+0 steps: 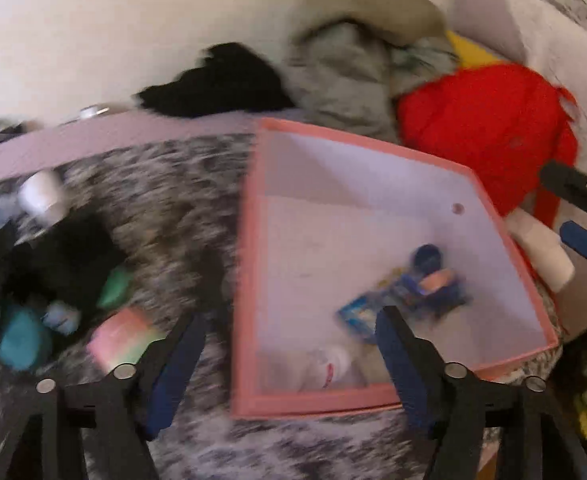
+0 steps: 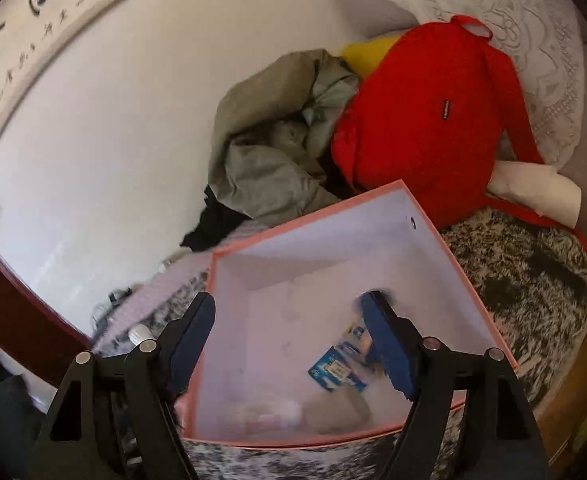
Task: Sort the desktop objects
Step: 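Carry the pill bottle and blue figurine over the pink box and release both, then grasp a black glove with the left gripper while the right gripper grasps the pastel pouch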
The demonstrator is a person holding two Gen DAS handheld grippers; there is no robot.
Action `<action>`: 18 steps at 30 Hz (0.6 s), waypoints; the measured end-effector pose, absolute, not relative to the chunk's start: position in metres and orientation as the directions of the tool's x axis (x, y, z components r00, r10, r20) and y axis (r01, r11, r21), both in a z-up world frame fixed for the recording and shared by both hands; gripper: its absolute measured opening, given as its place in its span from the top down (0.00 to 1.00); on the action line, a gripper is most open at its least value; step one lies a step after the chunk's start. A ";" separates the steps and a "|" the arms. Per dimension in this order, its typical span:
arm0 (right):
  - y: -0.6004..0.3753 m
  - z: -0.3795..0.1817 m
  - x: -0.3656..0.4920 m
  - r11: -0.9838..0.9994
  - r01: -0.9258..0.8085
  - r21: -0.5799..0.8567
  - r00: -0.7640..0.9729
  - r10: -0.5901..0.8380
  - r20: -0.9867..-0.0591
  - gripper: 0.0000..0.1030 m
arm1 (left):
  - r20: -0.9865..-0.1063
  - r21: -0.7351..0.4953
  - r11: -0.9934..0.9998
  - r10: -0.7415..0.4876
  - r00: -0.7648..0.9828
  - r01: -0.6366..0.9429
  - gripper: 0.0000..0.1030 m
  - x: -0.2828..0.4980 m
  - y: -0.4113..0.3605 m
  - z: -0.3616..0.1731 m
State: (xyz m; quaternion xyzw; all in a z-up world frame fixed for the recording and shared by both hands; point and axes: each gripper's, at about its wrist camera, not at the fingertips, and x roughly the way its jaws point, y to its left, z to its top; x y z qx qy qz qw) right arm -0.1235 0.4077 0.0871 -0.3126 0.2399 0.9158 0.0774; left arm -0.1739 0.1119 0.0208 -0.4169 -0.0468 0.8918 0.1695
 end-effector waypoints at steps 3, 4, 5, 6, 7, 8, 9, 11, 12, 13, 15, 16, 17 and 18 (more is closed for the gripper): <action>0.364 0.047 -0.156 -0.949 -0.195 0.248 -0.696 -0.044 -0.716 0.23 | -0.732 -0.207 -0.968 0.250 -0.633 -0.143 0.27 -0.159 0.059 0.007; 0.345 0.026 -0.167 -0.968 -0.144 0.204 -0.642 -0.065 -0.764 0.25 | -0.742 -0.212 -0.972 0.229 -0.630 -0.104 0.27 -0.155 0.041 0.001; 0.323 0.004 -0.177 -0.982 -0.087 0.166 -0.566 -0.089 -0.820 0.26 | -0.753 -0.218 -0.974 0.211 -0.624 -0.067 0.27 -0.153 0.024 -0.006; 0.307 -0.013 -0.182 -0.990 -0.039 0.138 -0.504 -0.100 -0.858 0.31 | -0.764 -0.223 -0.974 0.194 -0.616 -0.030 0.27 -0.150 0.007 -0.013; 0.297 -0.023 -0.181 -0.993 -0.008 0.118 -0.469 -0.100 -0.877 0.33 | -0.774 -0.228 -0.974 0.177 -0.607 0.007 0.27 -0.148 -0.010 -0.019; 0.288 -0.033 -0.181 -0.995 0.024 0.098 -0.434 -0.099 -0.895 0.32 | -0.782 -0.233 -0.972 0.163 -0.602 0.039 0.27 -0.144 -0.025 -0.022; 0.282 -0.037 -0.179 -0.996 0.046 0.077 -0.416 -0.090 -0.905 0.32 | -0.781 -0.237 -0.970 0.155 -0.604 0.057 0.27 -0.140 -0.037 -0.022; 0.287 -0.028 -0.165 -0.996 0.072 0.057 -0.402 -0.081 -0.912 0.32 | -0.778 -0.228 -0.971 0.136 -0.613 0.074 0.27 -0.131 -0.052 -0.021; 0.292 -0.025 -0.157 -0.994 0.083 0.075 -0.395 -0.102 -0.913 0.31 | -0.777 -0.222 -0.972 0.128 -0.617 0.079 0.27 -0.127 -0.059 -0.020; 0.299 -0.024 -0.148 -0.992 0.086 0.091 -0.390 -0.118 -0.913 0.31 | -0.776 -0.217 -0.973 0.121 -0.620 0.082 0.27 -0.123 -0.064 -0.020; 0.316 -0.024 -0.130 -0.991 0.071 0.117 -0.390 -0.135 -0.911 0.31 | -0.775 -0.209 -0.973 0.103 -0.624 0.100 0.27 -0.120 -0.077 -0.025; 0.324 -0.025 -0.121 -0.990 0.064 0.130 -0.390 -0.144 -0.909 0.31 | -0.775 -0.205 -0.973 0.093 -0.625 0.109 0.27 -0.118 -0.084 -0.027; 0.331 -0.024 -0.113 -0.991 0.050 0.127 -0.399 -0.137 -0.907 0.31 | -0.774 -0.201 -0.972 0.084 -0.627 0.118 0.26 -0.116 -0.091 -0.030; 0.332 -0.017 -0.107 -0.994 0.027 0.109 -0.438 -0.110 -0.892 0.31 | -0.774 -0.197 -0.972 0.075 -0.629 0.127 0.24 -0.115 -0.097 -0.032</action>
